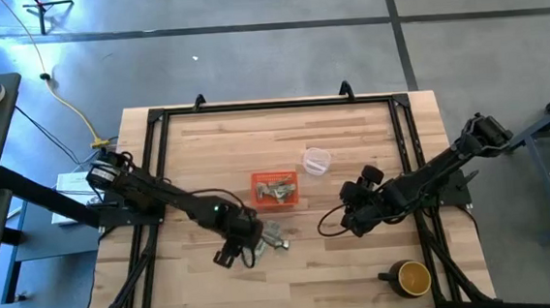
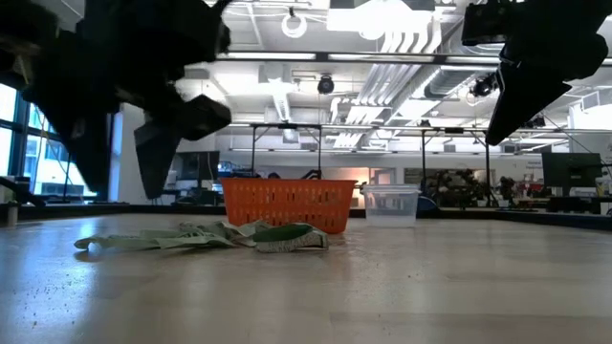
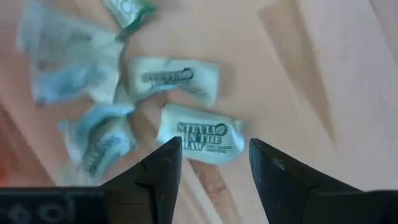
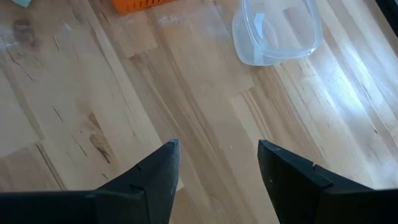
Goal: Pick and place Stevia / Truvia into bins
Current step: Put the stevia packet into the basket
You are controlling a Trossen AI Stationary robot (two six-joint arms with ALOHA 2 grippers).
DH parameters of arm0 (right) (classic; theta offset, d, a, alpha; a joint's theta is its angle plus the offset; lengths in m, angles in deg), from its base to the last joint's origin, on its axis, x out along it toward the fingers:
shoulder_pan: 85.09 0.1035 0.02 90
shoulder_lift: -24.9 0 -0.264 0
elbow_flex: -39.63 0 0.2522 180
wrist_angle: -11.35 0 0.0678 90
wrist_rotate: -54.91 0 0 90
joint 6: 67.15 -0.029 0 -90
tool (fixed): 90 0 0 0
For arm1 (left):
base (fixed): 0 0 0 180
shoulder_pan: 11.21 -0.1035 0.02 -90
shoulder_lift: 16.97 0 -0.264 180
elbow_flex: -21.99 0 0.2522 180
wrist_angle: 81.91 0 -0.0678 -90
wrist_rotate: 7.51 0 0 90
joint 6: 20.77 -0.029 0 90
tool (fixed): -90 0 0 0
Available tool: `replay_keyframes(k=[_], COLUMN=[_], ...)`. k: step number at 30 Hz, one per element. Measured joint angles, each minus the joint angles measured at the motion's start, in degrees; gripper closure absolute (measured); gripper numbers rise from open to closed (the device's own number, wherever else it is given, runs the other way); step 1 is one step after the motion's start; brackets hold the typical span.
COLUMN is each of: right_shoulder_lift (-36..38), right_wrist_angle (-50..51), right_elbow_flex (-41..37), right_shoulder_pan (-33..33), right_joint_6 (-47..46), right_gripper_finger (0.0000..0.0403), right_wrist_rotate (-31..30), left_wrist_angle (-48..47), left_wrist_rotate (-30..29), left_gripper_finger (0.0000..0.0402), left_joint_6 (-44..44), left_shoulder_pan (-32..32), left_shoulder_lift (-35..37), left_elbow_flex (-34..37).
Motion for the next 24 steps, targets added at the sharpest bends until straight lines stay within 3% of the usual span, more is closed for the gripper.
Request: replay_keyframes(k=[6,10,17,24], right_shoulder_lift=[0.0,0.0,0.0,0.0], right_wrist_angle=[0.0,0.0,0.2,0.3], right_elbow_flex=[0.0,0.0,0.0,0.0], right_shoulder_pan=[0.0,-0.1,-0.8,-0.8], right_joint_6=[-1.7,-1.2,0.5,1.1], right_gripper_finger=[0.0194,0.0194,0.0194,0.0194], right_wrist_rotate=[-0.5,-1.4,-1.3,-1.4], left_wrist_angle=[0.1,3.2,6.7,3.6], left_wrist_rotate=[-0.6,-0.6,-5.6,-12.2], left_gripper_finger=[0.0182,0.0173,0.0163,0.0177], left_joint_6=[35.2,49.9,56.1,55.7], left_shoulder_pan=[-0.3,1.1,3.6,4.3], left_shoulder_lift=[0.0,-1.9,-4.8,-4.8], left_elbow_flex=[0.0,0.1,0.1,0.0])
